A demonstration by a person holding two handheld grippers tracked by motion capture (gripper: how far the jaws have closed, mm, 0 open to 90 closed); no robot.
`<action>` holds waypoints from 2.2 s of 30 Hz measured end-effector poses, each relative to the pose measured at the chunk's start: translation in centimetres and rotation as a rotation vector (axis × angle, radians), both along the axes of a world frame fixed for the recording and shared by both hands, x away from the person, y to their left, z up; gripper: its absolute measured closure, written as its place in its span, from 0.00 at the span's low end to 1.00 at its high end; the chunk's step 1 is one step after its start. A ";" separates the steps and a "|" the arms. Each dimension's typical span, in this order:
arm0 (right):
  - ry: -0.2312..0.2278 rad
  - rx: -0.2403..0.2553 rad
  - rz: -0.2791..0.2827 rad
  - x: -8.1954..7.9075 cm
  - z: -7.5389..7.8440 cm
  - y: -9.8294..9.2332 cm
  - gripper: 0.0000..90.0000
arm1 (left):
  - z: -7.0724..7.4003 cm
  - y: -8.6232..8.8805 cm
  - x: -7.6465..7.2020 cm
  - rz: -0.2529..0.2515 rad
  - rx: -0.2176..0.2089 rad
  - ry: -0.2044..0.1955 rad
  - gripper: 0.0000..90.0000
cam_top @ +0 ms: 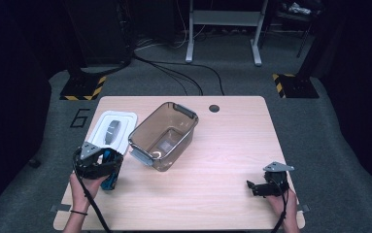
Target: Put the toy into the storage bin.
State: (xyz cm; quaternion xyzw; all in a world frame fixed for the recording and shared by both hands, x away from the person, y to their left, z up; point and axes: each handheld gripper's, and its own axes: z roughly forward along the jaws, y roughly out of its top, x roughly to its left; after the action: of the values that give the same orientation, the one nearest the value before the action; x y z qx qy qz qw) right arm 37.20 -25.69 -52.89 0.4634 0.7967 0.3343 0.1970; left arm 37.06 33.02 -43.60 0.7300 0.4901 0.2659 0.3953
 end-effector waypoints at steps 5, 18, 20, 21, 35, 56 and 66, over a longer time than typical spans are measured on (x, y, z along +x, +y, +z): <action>0.000 0.001 0.000 0.0 0.0 0.0 0.00 | 0.9 0.1 0.0 0.003 -0.001 -0.021 0.28; 0.001 0.000 0.000 0.0 0.0 0.0 0.00 | 3.0 0.6 0.3 0.023 0.002 -0.060 0.28; 0.001 0.000 0.000 0.0 0.0 0.0 0.01 | 3.4 0.6 0.4 0.025 0.004 -0.064 0.28; 0.002 0.000 0.000 0.0 0.0 0.0 0.01 | 3.6 0.6 0.5 0.029 0.007 -0.067 0.28; 0.003 0.000 0.000 0.0 0.0 0.0 0.00 | 7.6 0.7 1.5 0.051 0.033 -0.113 0.28; -0.001 0.001 0.000 0.0 0.0 0.0 0.00 | 12.3 -0.8 3.5 0.044 0.076 -0.172 0.28; 0.001 0.002 -0.001 0.0 0.0 0.0 0.01 | 13.3 -1.6 4.6 0.034 0.086 -0.180 0.28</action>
State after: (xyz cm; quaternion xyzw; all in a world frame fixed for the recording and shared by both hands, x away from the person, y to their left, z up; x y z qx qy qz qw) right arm 37.21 -25.69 -52.89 0.4642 0.7962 0.3347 0.1966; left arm 41.62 31.42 -30.33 0.7110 0.4531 0.3577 0.4015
